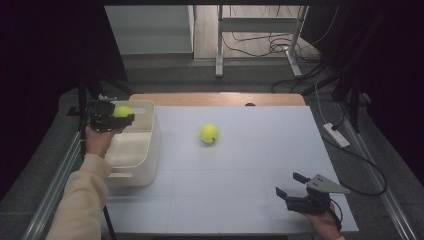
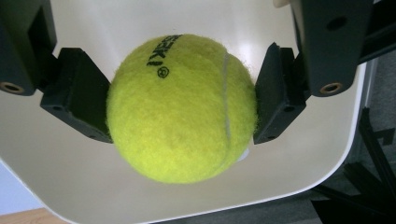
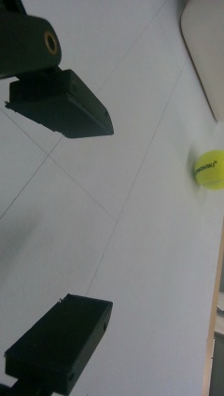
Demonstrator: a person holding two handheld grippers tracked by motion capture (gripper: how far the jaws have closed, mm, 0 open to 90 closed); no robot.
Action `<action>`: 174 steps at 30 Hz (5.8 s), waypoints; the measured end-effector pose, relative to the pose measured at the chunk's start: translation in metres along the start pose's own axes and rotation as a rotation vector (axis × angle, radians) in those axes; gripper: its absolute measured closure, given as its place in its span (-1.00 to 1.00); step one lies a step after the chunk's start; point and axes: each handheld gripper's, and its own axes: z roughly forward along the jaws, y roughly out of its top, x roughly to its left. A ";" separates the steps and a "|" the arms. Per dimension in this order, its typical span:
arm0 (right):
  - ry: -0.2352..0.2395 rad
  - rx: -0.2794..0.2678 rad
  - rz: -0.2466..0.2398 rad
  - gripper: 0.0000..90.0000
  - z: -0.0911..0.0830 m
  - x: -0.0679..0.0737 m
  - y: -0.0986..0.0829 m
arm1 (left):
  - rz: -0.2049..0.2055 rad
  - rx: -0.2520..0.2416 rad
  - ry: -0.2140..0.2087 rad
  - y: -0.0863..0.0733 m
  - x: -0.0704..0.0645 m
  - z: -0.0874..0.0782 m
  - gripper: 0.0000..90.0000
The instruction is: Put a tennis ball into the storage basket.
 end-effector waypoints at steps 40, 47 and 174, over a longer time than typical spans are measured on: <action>0.004 0.000 0.002 -0.70 0.001 0.001 0.000 | 0.004 -0.232 -0.199 -0.002 -0.025 -0.046 -0.75; 0.008 -0.005 0.020 -0.70 0.002 -0.001 0.001 | 0.044 -0.259 -0.243 -0.005 -0.034 -0.056 -0.74; 0.024 -0.020 0.005 -0.69 0.013 -0.001 0.007 | 0.283 -0.160 -0.574 -0.025 -0.185 -0.038 -0.80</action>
